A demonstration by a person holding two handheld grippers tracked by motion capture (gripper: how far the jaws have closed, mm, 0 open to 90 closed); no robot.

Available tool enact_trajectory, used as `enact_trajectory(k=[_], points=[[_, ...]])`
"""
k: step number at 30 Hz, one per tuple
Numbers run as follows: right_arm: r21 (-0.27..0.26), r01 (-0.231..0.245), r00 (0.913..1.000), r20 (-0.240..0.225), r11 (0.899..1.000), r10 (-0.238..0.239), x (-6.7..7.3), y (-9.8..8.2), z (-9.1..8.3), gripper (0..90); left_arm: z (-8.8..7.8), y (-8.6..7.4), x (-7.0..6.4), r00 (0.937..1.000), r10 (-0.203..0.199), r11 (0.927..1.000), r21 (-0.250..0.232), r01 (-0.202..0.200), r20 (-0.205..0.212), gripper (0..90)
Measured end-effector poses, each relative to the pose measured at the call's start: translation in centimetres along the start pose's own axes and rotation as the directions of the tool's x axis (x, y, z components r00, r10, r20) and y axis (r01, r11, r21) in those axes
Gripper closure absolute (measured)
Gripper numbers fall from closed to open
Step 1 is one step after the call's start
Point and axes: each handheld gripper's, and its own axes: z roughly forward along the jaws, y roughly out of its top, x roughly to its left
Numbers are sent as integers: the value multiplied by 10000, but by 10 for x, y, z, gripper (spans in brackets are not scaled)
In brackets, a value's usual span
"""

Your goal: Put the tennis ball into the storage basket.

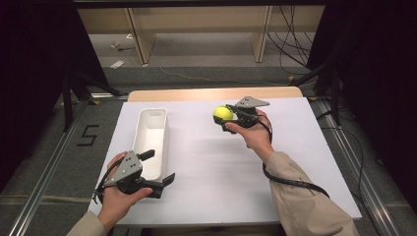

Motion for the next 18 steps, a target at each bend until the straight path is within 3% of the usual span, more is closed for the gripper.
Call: enact_trajectory(k=[18], points=[[-46,9,9999,-109,10000,-10,4,3,4,273,0,0,0,10000,10,10000,5,-10,-2,0]])
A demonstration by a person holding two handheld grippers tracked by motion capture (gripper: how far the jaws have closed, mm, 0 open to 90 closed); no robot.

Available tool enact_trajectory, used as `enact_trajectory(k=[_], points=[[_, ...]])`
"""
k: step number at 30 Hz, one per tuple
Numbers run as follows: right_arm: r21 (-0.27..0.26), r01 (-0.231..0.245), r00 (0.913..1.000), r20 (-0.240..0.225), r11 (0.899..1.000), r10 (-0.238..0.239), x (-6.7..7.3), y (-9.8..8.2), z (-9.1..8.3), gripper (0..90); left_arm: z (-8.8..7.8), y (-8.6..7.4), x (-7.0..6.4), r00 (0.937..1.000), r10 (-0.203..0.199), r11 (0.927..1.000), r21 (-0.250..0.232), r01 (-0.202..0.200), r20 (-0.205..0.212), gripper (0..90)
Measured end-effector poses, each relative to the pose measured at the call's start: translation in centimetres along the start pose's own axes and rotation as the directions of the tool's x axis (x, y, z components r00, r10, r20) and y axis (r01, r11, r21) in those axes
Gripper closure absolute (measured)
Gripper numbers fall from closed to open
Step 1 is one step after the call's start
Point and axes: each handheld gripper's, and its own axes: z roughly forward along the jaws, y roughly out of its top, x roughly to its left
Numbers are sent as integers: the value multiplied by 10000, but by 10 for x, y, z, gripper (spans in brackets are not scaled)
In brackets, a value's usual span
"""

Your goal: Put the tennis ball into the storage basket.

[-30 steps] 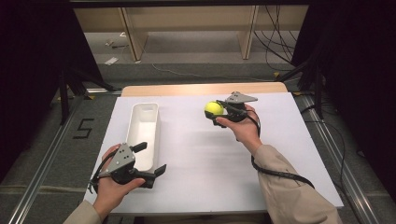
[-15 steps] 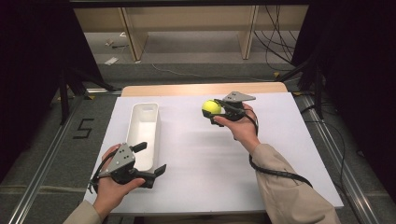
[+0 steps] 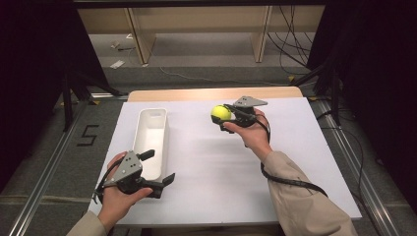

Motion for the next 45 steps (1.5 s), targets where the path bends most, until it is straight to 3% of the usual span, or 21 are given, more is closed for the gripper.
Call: enact_trajectory(k=[45], points=[[-127,123,9995,-299,9998,-127,12,7,13,273,0,0,0,10000,-2,10000,14,2,10,0]])
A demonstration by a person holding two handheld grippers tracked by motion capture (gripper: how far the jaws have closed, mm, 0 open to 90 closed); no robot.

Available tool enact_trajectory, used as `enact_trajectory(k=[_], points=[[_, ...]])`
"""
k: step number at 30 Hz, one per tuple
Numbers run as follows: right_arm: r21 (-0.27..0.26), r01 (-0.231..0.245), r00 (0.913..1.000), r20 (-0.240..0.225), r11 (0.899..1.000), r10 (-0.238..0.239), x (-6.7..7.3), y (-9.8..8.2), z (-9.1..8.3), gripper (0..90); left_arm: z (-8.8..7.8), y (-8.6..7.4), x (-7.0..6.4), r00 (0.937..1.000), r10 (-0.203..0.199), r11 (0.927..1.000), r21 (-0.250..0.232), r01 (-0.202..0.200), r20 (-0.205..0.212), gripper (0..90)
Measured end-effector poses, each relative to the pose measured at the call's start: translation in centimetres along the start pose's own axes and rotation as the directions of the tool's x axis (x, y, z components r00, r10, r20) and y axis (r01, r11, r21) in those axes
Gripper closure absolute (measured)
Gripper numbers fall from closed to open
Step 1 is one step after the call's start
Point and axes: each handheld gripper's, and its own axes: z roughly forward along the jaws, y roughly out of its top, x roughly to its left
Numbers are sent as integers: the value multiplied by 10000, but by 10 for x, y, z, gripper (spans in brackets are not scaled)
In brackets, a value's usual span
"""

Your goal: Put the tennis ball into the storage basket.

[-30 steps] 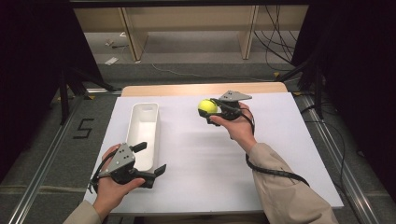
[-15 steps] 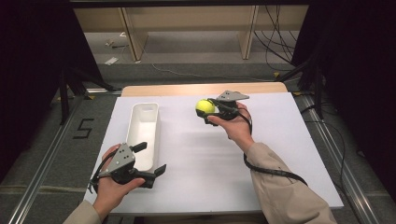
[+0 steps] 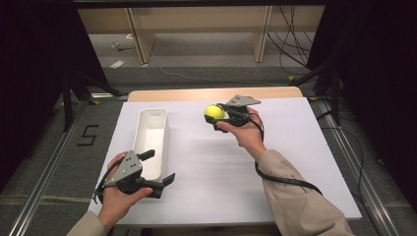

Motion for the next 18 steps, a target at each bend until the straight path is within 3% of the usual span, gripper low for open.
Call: enact_trajectory(k=[18], points=[[-2,44,9999,-163,10000,-44,6,2,6,273,0,0,0,10000,7,10000,2,-7,3,0]])
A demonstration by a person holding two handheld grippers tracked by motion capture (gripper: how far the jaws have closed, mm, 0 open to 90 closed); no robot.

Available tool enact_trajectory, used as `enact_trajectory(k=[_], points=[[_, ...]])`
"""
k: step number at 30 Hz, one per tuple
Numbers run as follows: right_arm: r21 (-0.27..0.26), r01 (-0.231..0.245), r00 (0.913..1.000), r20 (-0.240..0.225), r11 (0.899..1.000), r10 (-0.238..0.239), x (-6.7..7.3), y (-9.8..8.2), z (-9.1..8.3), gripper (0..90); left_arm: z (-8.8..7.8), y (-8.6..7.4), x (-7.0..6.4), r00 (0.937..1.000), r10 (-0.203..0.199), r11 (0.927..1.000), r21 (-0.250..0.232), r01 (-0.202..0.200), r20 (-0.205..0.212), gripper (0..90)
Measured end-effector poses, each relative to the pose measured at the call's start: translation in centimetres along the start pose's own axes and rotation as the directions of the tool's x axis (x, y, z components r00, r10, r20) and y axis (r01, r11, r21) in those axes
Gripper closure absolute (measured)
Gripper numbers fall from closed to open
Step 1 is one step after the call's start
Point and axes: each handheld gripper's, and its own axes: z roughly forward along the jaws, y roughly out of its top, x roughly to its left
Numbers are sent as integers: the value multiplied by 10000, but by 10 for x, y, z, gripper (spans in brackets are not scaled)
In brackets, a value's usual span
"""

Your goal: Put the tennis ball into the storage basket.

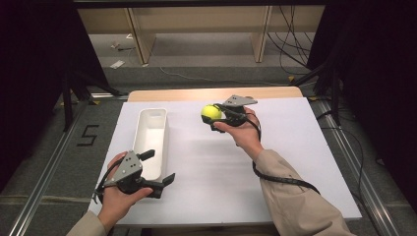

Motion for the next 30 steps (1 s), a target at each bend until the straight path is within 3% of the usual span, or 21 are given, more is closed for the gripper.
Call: enact_trajectory(k=[30], points=[[-56,-6,9997,-241,10000,5,7,5,10,273,0,0,0,10000,-19,10000,-28,19,25,0]])
